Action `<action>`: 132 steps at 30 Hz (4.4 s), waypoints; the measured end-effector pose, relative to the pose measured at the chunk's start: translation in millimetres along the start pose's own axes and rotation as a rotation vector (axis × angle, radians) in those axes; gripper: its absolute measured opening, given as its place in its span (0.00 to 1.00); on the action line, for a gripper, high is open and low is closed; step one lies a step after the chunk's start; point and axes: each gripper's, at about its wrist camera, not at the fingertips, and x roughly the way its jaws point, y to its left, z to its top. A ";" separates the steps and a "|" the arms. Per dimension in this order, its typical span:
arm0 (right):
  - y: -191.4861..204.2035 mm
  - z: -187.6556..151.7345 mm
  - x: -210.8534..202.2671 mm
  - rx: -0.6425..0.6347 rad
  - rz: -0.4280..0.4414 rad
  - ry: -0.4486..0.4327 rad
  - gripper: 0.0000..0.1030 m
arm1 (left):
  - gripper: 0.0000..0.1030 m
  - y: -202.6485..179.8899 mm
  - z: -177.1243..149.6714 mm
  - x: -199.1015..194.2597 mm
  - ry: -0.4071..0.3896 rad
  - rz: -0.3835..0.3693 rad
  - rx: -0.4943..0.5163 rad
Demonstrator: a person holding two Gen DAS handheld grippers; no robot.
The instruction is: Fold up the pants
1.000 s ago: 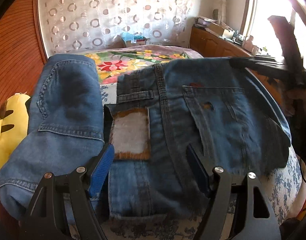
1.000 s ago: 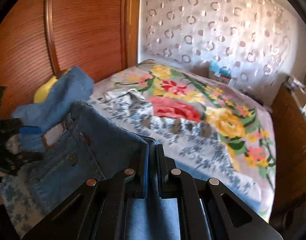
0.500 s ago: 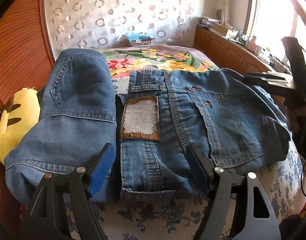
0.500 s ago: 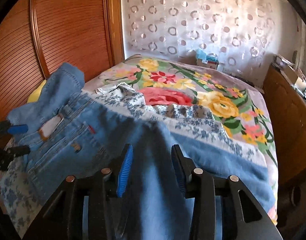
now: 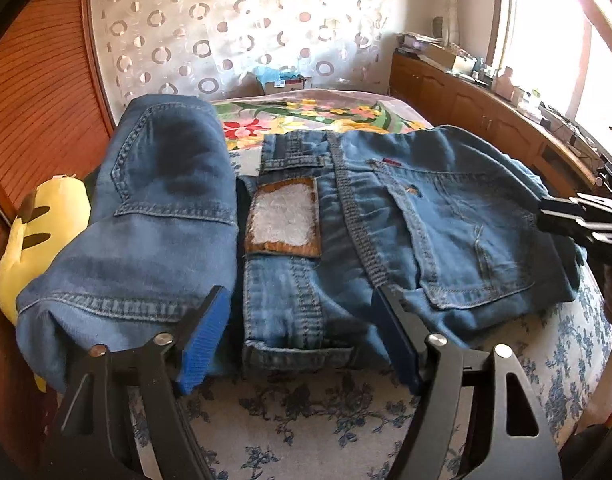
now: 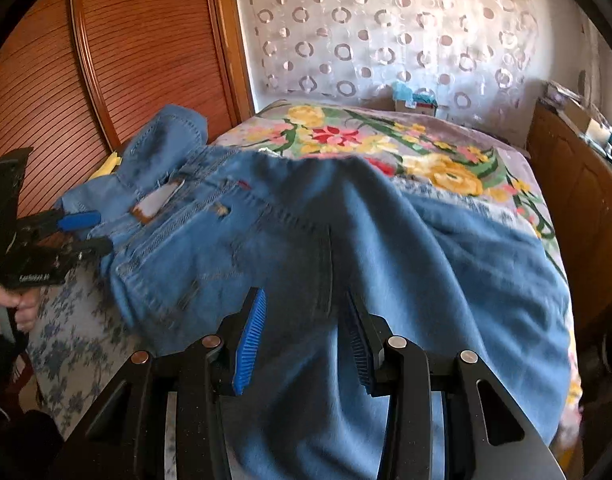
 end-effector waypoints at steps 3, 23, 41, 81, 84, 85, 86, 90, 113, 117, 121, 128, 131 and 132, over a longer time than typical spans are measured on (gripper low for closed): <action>0.6 -9.2 -10.6 0.011 -0.002 0.007 0.48 | 0.66 7.3 -3.7 1.1 0.000 -0.003 -0.019; -2.7 -45.6 -10.4 -0.025 -0.049 0.069 0.58 | 0.42 6.2 -25.4 -0.2 -0.010 -0.005 -0.022; 4.7 -65.2 -4.2 -0.060 -0.108 0.052 0.59 | 0.27 -2.9 -41.3 -4.1 -0.013 0.009 -0.034; 35.3 -134.0 -101.2 -0.094 0.071 -0.083 0.12 | 0.24 2.1 -104.1 -138.0 -0.203 0.035 -0.038; 36.6 -129.8 -96.7 -0.081 0.079 -0.077 0.16 | 0.26 -0.8 -106.8 -143.1 -0.192 0.025 -0.020; 36.3 -129.6 -98.5 -0.075 0.081 -0.077 0.17 | 0.27 -1.2 -107.2 -144.9 -0.192 0.023 -0.018; 38.3 -126.5 -100.0 -0.071 0.082 -0.078 0.18 | 0.28 -2.5 -107.9 -148.1 -0.192 0.023 -0.015; 42.8 -126.3 -109.9 -0.063 0.088 -0.095 0.21 | 0.44 -6.8 -108.2 -162.3 -0.213 0.027 0.009; 10.0 -129.0 -128.3 0.001 -0.050 -0.140 0.42 | 0.72 -59.1 -65.4 -114.6 -0.198 -0.049 0.106; -5.5 -120.7 -121.9 0.015 -0.073 -0.138 0.42 | 0.72 -69.0 -48.5 -99.9 -0.195 -0.056 0.139; -20.7 -111.4 -114.5 0.027 -0.088 -0.135 0.42 | 0.72 -76.9 -29.3 -83.1 -0.182 -0.072 0.152; -51.9 -94.2 -101.5 0.055 -0.128 -0.138 0.42 | 0.72 -87.8 0.4 -52.1 -0.148 -0.122 0.166; -69.6 -86.8 -94.8 0.076 -0.154 -0.131 0.42 | 0.72 -94.3 13.2 -37.4 -0.139 -0.136 0.180; -75.2 -85.1 -92.0 0.082 -0.165 -0.126 0.42 | 0.72 -97.2 16.3 -33.0 -0.139 -0.140 0.183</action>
